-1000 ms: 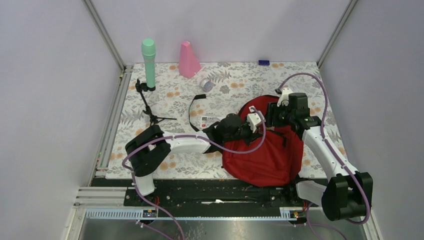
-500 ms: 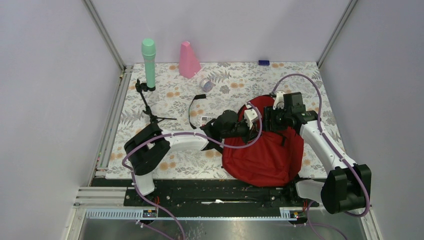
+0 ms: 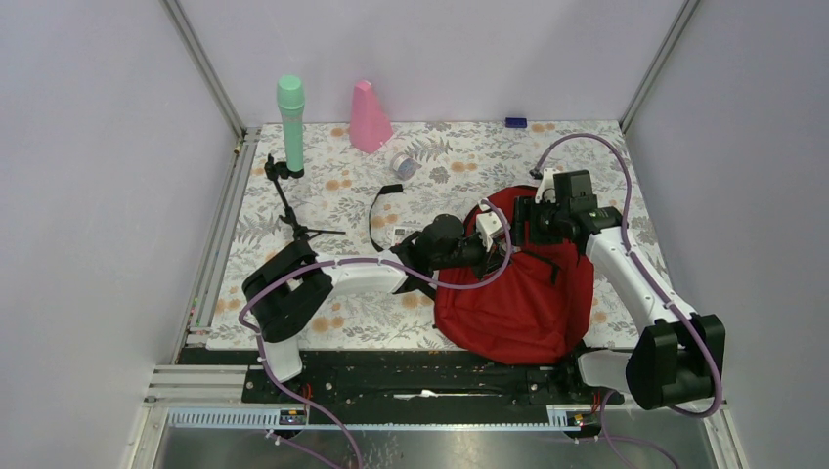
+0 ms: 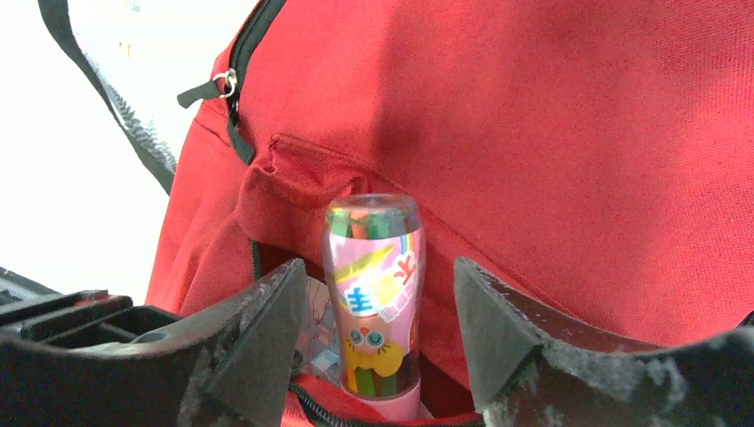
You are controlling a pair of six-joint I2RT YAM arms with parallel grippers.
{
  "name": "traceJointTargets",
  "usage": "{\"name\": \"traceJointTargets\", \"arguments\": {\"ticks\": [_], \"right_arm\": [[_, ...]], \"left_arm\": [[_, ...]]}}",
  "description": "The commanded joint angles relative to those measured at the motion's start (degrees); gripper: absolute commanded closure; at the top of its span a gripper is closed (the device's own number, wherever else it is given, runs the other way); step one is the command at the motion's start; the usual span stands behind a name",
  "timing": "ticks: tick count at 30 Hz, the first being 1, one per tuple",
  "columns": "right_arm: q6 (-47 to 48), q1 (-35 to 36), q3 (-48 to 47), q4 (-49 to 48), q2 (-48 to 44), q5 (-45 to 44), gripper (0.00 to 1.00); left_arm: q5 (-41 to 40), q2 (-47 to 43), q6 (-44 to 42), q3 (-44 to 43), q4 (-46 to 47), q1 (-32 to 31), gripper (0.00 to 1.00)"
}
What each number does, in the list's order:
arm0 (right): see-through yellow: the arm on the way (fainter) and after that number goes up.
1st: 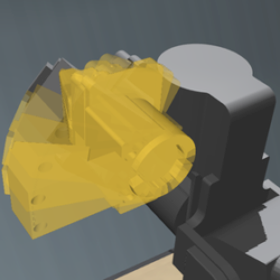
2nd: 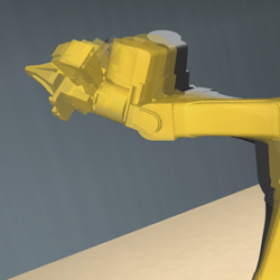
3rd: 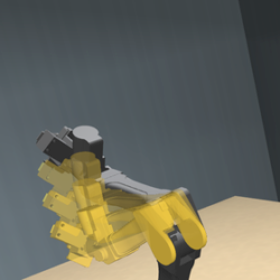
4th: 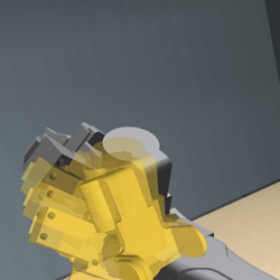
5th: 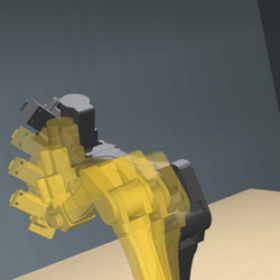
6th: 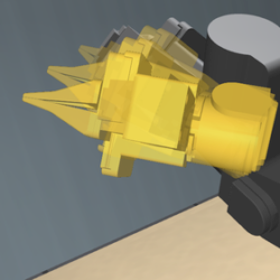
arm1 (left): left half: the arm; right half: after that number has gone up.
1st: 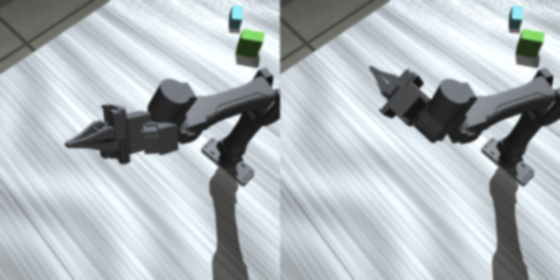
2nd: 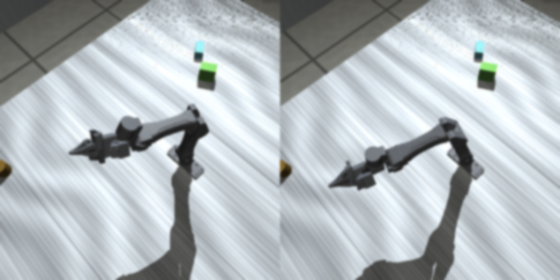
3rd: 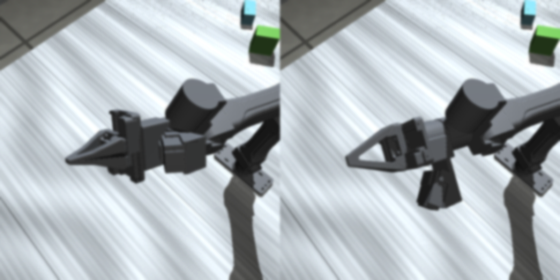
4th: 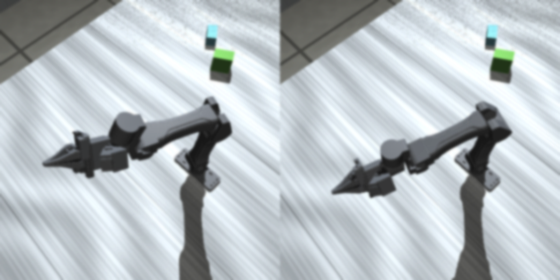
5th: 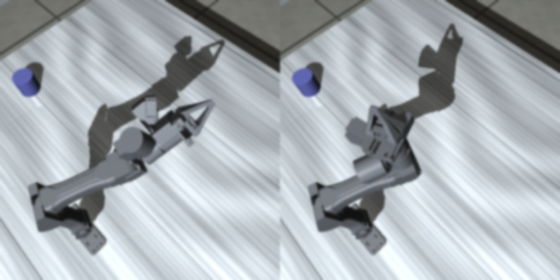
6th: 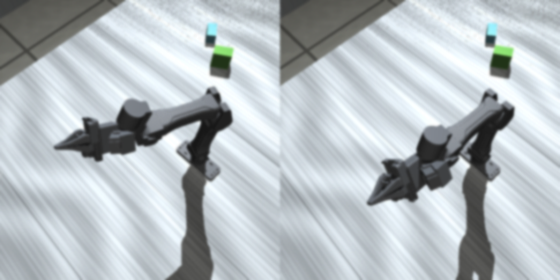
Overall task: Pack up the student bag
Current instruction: Place the stationery in the student bag.
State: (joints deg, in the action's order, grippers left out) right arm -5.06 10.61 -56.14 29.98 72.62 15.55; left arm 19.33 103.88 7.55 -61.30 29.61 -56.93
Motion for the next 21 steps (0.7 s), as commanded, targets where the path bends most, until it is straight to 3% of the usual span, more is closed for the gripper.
{"name": "traceJointTargets", "arguments": {"ticks": [1, 6, 8, 13, 21], "right_arm": [[-1.28, 0.59, -0.98, -4.34, 1.78, -2.75, 0.36], [-2.47, 0.55, -0.47, -6.1, 6.38, -2.53, 0.65], [-2.5, 0.56, -0.42, -4.66, 7.46, -1.81, 0.71], [-2.32, 0.62, 1.98, -1.06, 7.19, 3.92, 0.77], [-0.04, 0.99, 4.07, 7.2, 9.4, 14.61, 0.77]], "left_arm": [[1.05, -2.4, -0.77, -0.58, 4.24, 0.5, 0.99], [0.91, -2.27, -0.87, -0.7, 4.04, 0.46, 0.99], [0.88, -2.27, -0.87, -0.92, 3.82, 0.5, 0.99], [0.47, -2.47, -1.2, -0.99, 3.73, 0.42, 0.99], [-0.73, -2.67, -2.42, -1.08, 3.29, 0.39, 0.99]]}}
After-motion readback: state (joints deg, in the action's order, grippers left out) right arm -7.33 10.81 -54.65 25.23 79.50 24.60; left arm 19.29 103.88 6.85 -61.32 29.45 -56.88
